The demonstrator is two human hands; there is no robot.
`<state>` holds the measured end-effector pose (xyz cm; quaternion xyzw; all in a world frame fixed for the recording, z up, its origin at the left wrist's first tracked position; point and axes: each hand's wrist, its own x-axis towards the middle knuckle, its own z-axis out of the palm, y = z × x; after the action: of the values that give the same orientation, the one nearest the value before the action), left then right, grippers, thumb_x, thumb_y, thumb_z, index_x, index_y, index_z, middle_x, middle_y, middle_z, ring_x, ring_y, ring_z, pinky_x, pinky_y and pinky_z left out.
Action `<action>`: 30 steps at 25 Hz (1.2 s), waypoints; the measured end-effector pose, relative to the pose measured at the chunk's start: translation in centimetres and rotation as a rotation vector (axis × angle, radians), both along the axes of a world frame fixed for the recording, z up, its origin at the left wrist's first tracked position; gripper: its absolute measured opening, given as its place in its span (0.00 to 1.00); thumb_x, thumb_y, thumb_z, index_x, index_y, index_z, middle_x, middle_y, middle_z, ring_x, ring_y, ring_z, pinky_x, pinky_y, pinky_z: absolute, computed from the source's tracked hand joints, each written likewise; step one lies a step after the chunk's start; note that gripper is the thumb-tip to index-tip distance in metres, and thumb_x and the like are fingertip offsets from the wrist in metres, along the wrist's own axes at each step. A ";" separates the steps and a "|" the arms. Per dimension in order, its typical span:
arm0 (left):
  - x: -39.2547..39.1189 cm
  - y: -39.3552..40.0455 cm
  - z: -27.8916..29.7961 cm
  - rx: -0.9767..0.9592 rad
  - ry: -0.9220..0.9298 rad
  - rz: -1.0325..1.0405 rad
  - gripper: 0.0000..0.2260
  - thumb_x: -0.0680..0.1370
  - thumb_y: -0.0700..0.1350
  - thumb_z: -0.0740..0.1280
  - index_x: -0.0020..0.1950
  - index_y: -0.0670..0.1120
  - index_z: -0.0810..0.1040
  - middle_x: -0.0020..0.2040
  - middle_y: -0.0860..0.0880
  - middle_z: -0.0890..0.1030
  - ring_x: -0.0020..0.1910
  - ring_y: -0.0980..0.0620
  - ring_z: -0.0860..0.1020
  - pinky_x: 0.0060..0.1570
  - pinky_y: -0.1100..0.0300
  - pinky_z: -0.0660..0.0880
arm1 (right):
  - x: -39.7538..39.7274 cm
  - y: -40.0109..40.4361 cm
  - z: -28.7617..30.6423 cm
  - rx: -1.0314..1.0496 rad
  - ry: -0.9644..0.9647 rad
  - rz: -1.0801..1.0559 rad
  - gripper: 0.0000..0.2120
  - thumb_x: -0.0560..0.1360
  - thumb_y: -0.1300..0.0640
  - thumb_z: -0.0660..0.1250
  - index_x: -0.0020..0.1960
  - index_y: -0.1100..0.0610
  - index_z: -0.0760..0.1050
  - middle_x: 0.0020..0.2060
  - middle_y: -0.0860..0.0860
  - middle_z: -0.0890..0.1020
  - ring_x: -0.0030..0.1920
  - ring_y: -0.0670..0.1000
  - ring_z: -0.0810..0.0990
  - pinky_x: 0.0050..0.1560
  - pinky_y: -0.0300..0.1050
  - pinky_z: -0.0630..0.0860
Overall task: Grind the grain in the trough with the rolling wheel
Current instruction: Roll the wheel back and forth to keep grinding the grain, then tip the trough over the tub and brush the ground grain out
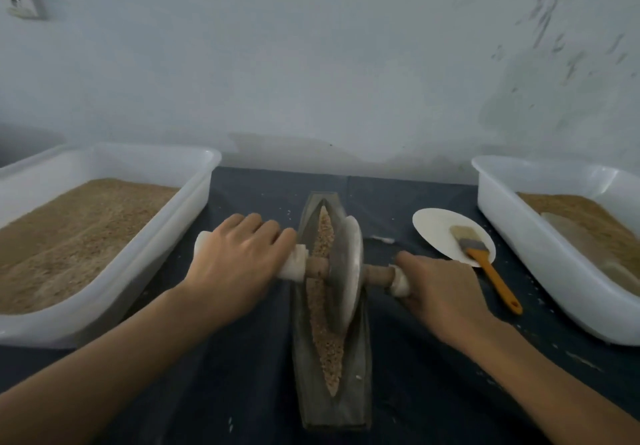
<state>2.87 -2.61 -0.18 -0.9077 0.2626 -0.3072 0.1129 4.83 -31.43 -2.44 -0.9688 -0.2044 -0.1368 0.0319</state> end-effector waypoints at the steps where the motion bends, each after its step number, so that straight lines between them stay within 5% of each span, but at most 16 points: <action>1: -0.5 -0.3 0.2 -0.003 -0.013 0.029 0.13 0.62 0.41 0.75 0.41 0.46 0.73 0.34 0.48 0.74 0.31 0.46 0.72 0.34 0.54 0.69 | -0.4 -0.1 0.3 0.014 -0.018 0.009 0.11 0.70 0.45 0.68 0.42 0.47 0.66 0.35 0.46 0.77 0.35 0.51 0.77 0.34 0.51 0.73; 9: 1.1 -3.2 3.7 0.038 -0.095 0.055 0.14 0.61 0.37 0.74 0.39 0.45 0.71 0.33 0.47 0.73 0.31 0.44 0.72 0.37 0.52 0.67 | -1.7 -1.6 1.9 0.092 -0.221 -0.095 0.10 0.65 0.54 0.74 0.39 0.48 0.72 0.24 0.43 0.63 0.24 0.48 0.65 0.24 0.38 0.56; 14: 3.9 -6.8 5.1 0.088 -0.117 -0.035 0.12 0.62 0.35 0.68 0.41 0.45 0.71 0.35 0.48 0.74 0.33 0.45 0.72 0.40 0.52 0.68 | -2.1 -3.6 1.1 0.181 -0.093 -0.235 0.10 0.72 0.43 0.66 0.41 0.42 0.65 0.29 0.46 0.73 0.30 0.54 0.74 0.30 0.46 0.69; 19: 7.0 -10.5 6.2 0.165 -0.093 -0.115 0.11 0.70 0.35 0.54 0.48 0.46 0.69 0.42 0.48 0.75 0.41 0.44 0.72 0.51 0.51 0.66 | -2.8 -5.7 1.5 0.278 0.002 -0.324 0.12 0.70 0.41 0.66 0.49 0.46 0.72 0.33 0.48 0.78 0.34 0.54 0.78 0.36 0.52 0.76; 24: 7.0 -11.1 4.5 0.142 -0.047 -0.206 0.10 0.69 0.37 0.66 0.48 0.46 0.71 0.40 0.48 0.75 0.38 0.46 0.73 0.40 0.53 0.68 | -3.6 -6.6 1.3 0.269 0.122 -0.347 0.09 0.68 0.41 0.69 0.42 0.43 0.71 0.31 0.45 0.77 0.33 0.49 0.77 0.36 0.50 0.76; 30: 6.6 -12.1 3.8 0.193 0.032 -0.194 0.08 0.73 0.37 0.61 0.49 0.47 0.68 0.43 0.49 0.74 0.42 0.46 0.73 0.42 0.53 0.67 | -3.3 -5.5 1.3 0.266 0.139 -0.347 0.11 0.69 0.39 0.65 0.46 0.42 0.70 0.33 0.45 0.77 0.35 0.51 0.77 0.35 0.47 0.73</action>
<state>9.51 -14.72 3.63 -0.8678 0.3792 -0.2752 0.1653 1.50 -36.95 -1.12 -0.9838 -0.0121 -0.0990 0.1492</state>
